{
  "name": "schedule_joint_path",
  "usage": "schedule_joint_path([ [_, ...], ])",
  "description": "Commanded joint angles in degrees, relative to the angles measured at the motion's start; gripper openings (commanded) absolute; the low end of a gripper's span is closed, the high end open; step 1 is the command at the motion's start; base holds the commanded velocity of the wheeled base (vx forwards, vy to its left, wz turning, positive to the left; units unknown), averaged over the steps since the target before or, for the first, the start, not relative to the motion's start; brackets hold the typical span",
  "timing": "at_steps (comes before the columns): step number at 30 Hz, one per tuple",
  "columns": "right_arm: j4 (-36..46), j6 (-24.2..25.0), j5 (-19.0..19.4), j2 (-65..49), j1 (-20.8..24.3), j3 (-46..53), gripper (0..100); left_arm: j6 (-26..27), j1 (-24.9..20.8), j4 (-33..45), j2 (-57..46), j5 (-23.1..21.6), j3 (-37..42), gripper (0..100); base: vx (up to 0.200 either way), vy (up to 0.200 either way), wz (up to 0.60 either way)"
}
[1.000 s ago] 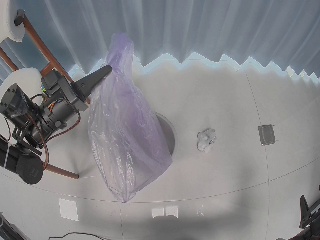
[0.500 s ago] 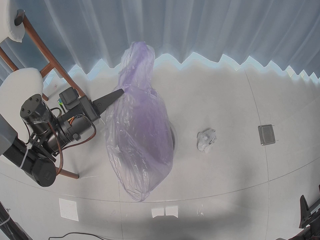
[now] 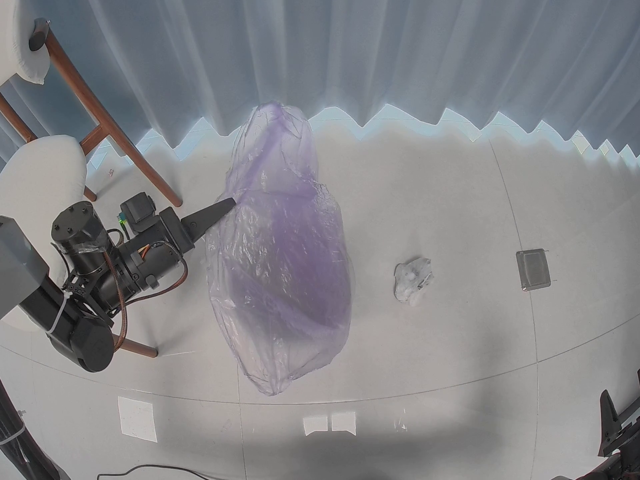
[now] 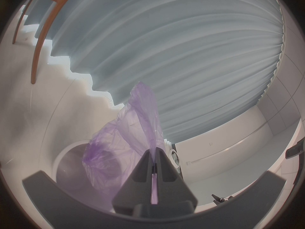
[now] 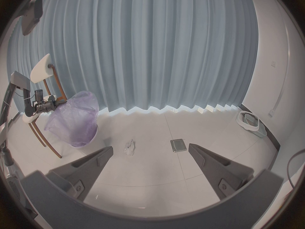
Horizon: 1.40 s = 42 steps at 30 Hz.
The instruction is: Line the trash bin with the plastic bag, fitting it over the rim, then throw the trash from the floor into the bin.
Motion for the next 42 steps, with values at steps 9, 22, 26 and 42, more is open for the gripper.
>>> schedule_joint_path([
  [9,-0.01,0.00,0.01,-0.84,0.02,1.01,100,6.13,-7.57,1.57,-8.63,-0.43,16.27,0,0.000,0.000,0.00],
  [22,-0.01,0.00,0.01,-0.84,0.02,1.01,100,6.31,-0.36,8.51,-5.11,0.28,8.01,0,0.000,0.000,0.00],
  [26,-0.01,0.00,0.01,-0.84,0.02,1.01,100,5.87,1.57,8.34,-0.45,3.97,1.24,0,0.000,0.000,0.00],
  [42,-0.01,0.00,0.01,-0.84,0.02,1.01,100,4.99,-6.16,-0.63,4.65,12.58,1.60,0,0.000,0.000,0.00],
])
